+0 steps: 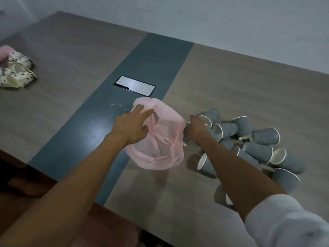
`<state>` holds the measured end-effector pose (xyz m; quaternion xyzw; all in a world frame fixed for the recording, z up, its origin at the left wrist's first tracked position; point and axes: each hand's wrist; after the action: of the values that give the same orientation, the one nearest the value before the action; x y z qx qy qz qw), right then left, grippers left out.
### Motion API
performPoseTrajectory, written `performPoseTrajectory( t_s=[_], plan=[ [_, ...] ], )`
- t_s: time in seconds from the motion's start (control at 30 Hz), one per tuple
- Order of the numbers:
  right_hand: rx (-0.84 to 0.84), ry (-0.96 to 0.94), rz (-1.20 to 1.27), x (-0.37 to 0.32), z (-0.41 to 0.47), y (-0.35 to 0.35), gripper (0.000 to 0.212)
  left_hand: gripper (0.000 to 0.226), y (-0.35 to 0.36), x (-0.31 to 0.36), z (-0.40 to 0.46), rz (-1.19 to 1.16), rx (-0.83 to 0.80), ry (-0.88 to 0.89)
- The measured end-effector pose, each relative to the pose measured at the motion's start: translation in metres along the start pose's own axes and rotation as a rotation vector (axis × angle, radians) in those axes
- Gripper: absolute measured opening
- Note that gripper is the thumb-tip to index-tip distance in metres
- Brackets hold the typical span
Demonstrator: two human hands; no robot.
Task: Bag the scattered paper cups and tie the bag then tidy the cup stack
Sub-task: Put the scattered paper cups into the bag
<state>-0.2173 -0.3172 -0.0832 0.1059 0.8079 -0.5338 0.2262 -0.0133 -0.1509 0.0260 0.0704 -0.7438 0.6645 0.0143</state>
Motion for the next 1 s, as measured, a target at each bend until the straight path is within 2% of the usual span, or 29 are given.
performPoseTrajectory(
  t_s=[0.03,0.17,0.23,0.3,0.37,0.4,0.47,0.5,0.6,0.63,0.67,0.73,0.8,0.87,0.9,1.0],
  plan=[
    [0.031,-0.011,0.016,0.0,0.002,0.005,0.01,0.06,0.0,-0.005,0.002,-0.05,0.02,-0.004],
    [0.122,0.048,0.22,-0.005,-0.009,0.006,0.017,0.06,-0.009,-0.027,0.014,-0.219,0.077,-0.033],
    [0.265,0.031,0.275,-0.014,-0.024,-0.004,0.017,0.063,-0.014,-0.034,0.02,-0.265,0.063,-0.038],
    [0.481,0.022,0.369,-0.024,-0.047,-0.016,0.014,0.066,-0.019,-0.039,0.027,-0.306,0.044,-0.013],
    [0.696,-0.016,0.55,-0.033,-0.071,-0.025,0.015,0.067,-0.021,-0.038,0.034,-0.346,0.039,0.017],
    [0.743,-0.059,0.659,-0.037,-0.081,-0.027,0.015,0.067,-0.021,-0.037,0.037,-0.377,0.042,0.023],
    [0.677,-0.116,0.811,-0.045,-0.1,-0.021,0.011,0.067,-0.02,-0.034,0.042,-0.463,0.057,0.043],
    [0.594,-0.098,0.802,-0.047,-0.105,-0.012,0.01,0.066,-0.019,-0.031,0.044,-0.502,0.058,0.056],
    [0.246,0.0,0.644,-0.052,-0.105,0.017,0.007,0.066,-0.019,-0.021,0.045,-0.566,0.035,0.082],
    [0.156,-0.016,0.604,-0.053,-0.104,0.024,0.008,0.066,-0.018,-0.019,0.046,-0.582,0.031,0.076],
    [0.125,-0.07,0.55,-0.054,-0.101,0.029,0.019,0.067,-0.018,-0.017,0.046,-0.593,0.03,0.075],
    [0.217,-0.125,0.445,-0.05,-0.097,0.033,0.04,0.069,-0.014,-0.015,0.047,-0.604,0.035,0.091],
    [0.388,-0.019,0.437,-0.039,-0.099,0.026,0.036,0.07,-0.01,-0.012,0.047,-0.612,0.035,0.101],
    [0.489,0.082,0.417,-0.015,-0.096,0.016,0.026,0.071,-0.007,-0.009,0.048,-0.627,0.03,0.11],
    [0.481,0.115,0.348,-0.003,-0.093,0.008,0.029,0.071,-0.005,-0.009,0.048,-0.627,0.029,0.113],
    [0.291,0.143,-0.107,0.028,-0.08,-0.012,0.062,0.07,-0.002,-0.008,0.047,-0.533,0.046,0.132]
  ],
)
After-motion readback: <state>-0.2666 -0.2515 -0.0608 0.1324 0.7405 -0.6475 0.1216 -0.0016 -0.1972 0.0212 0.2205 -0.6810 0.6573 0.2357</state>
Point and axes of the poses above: each hand's wrist, its own z-axis towards the middle knuckle, its own y-axis out of the palm, x = y × z, and after that the axes turned 11 degrees about y, right-handed
